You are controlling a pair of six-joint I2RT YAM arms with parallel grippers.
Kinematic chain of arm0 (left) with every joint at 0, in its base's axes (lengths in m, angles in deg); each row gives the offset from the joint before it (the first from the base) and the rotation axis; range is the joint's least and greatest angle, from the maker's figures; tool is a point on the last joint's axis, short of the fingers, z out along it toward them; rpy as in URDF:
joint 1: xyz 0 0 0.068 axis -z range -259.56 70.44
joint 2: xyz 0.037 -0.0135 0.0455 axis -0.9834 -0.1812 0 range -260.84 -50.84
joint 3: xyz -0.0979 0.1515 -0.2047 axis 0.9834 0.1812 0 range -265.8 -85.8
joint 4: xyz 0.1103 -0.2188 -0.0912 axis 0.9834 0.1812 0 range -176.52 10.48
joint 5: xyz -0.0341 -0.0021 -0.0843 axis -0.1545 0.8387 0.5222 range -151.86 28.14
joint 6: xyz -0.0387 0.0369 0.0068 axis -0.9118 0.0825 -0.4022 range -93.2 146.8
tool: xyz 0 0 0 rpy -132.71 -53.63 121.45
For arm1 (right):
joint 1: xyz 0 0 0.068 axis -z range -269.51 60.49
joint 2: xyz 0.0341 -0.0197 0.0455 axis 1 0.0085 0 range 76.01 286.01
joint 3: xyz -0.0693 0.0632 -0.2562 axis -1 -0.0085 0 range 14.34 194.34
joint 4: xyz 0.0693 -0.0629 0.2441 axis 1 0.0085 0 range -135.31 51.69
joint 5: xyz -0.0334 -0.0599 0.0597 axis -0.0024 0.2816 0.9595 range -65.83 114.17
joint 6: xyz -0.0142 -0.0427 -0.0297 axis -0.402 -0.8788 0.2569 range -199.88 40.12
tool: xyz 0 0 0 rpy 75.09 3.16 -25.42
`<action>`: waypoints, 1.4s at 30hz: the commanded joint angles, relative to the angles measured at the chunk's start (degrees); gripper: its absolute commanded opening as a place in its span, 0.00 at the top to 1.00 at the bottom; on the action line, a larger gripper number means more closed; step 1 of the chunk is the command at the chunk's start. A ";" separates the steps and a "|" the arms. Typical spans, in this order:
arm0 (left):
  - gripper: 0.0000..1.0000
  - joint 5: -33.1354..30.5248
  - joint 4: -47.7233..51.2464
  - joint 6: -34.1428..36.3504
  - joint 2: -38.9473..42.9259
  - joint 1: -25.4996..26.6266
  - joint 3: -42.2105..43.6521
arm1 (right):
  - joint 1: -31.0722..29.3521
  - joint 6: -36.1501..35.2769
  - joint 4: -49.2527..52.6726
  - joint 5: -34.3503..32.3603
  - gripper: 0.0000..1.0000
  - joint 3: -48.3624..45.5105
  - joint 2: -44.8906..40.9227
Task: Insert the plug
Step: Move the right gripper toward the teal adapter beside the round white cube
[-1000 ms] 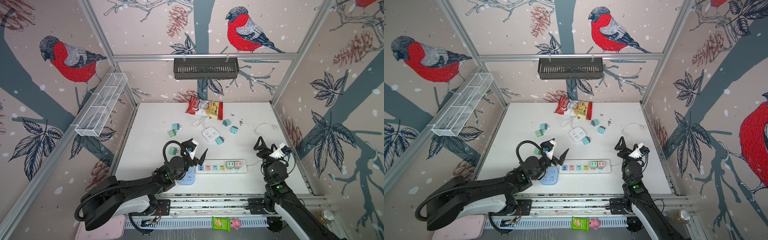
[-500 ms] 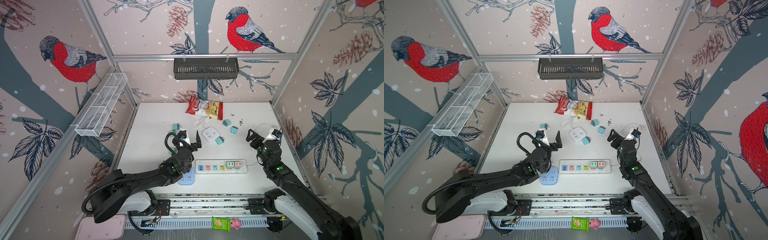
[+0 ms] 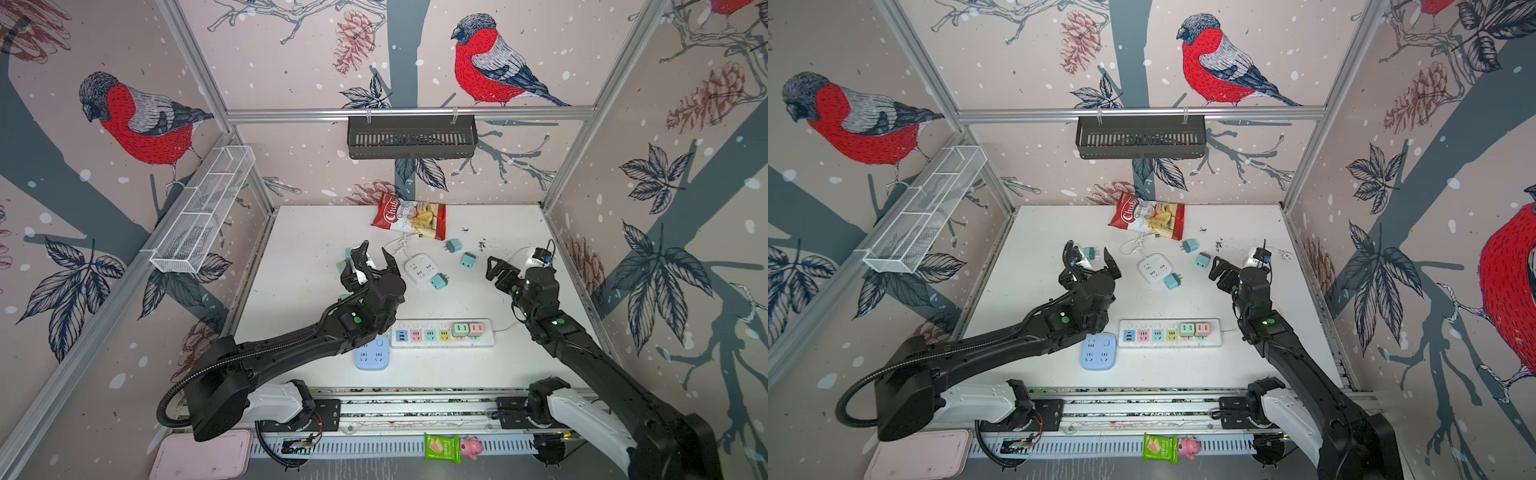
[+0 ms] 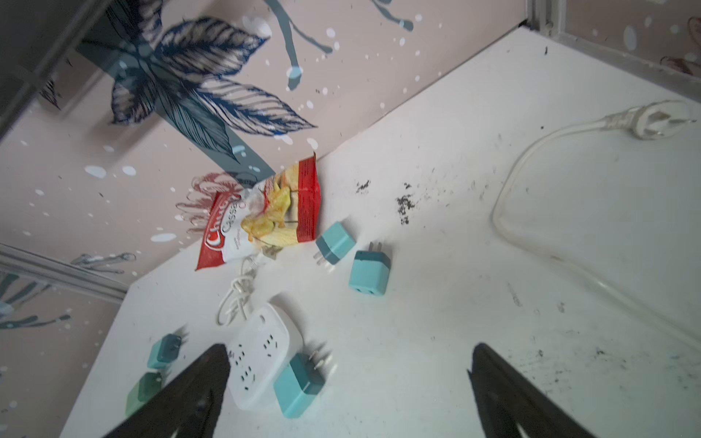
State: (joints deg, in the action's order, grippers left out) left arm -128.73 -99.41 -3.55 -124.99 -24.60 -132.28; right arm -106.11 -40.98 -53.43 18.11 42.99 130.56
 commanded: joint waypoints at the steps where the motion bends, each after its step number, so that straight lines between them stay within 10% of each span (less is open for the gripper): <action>1: 0.02 -0.99 4.78 2.06 -0.26 -0.12 0.46 | -3.58 -1.73 2.76 0.37 0.01 2.38 3.99; 15: 0.02 4.86 -7.64 8.92 4.65 -1.26 9.12 | -20.31 -1.38 20.10 -15.35 0.24 29.47 39.58; 22: 0.02 4.79 -6.24 8.28 4.91 -1.28 8.43 | -20.44 0.02 27.87 -16.71 0.56 43.88 55.53; 42: 0.02 5.77 -7.20 9.04 6.39 -1.24 9.16 | -15.80 -1.67 21.91 -10.89 0.60 39.11 54.77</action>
State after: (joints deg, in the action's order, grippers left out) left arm -122.22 -105.11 5.74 -118.66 -25.76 -123.17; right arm -122.24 -41.66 -30.96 5.36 81.54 184.72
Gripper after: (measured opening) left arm 0.976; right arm 0.398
